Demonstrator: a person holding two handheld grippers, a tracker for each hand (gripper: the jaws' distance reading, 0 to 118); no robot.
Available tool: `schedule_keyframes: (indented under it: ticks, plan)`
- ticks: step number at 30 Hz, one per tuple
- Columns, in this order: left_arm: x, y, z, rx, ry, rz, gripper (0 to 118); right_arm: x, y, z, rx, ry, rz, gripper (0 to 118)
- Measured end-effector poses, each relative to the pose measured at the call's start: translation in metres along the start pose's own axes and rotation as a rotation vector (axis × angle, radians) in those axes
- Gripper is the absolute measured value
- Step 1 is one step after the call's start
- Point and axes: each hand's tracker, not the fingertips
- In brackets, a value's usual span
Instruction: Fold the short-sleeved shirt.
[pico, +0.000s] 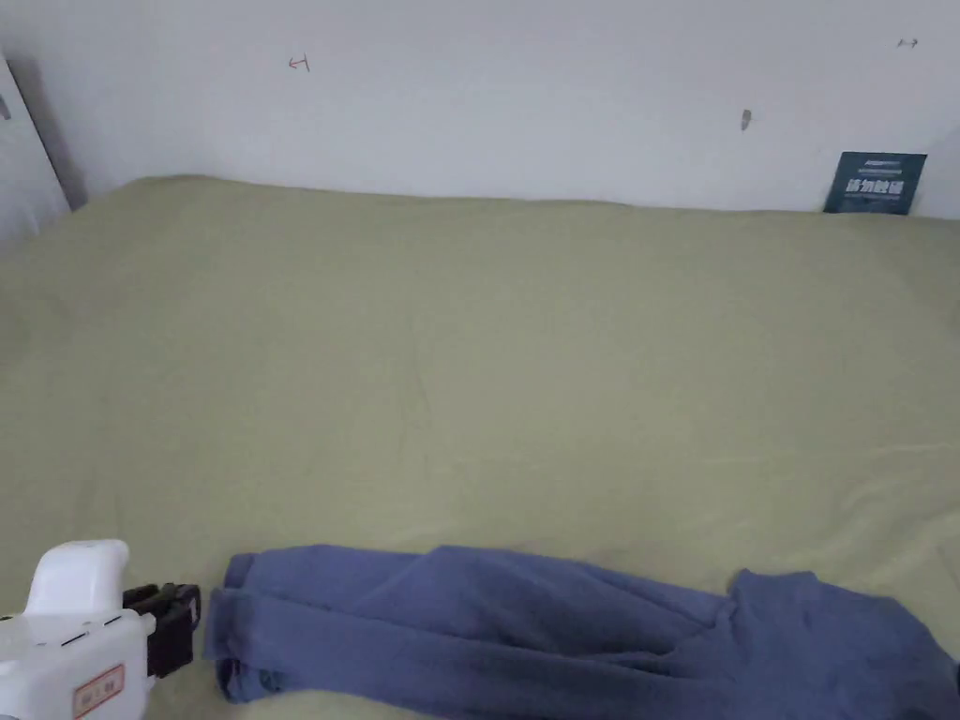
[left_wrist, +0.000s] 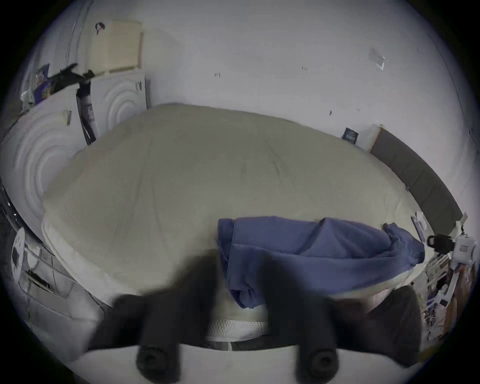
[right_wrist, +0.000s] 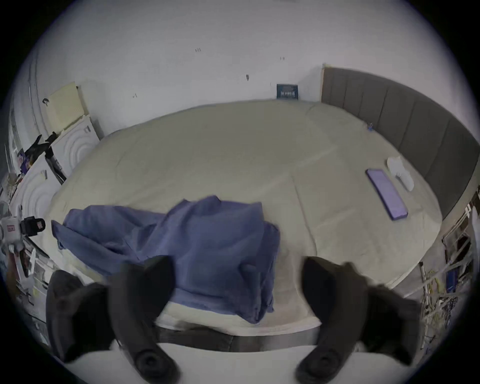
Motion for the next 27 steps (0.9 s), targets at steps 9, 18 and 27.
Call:
schedule_keyframes:
  ticks: [9,18,27]
  plan:
    - [-0.013,0.001,0.008,-0.049,-0.067,0.076,0,-0.040,-0.010,0.035,0.149,-0.016,-0.036,0]
    - [-0.074,0.031,-0.044,-0.271,-0.309,0.300,0,-0.053,-0.015,0.058,0.245,-0.099,0.022,0]
    - [-0.092,0.029,-0.115,-0.481,-0.589,0.373,118,-0.055,-0.012,0.063,0.226,-0.116,-0.022,0]
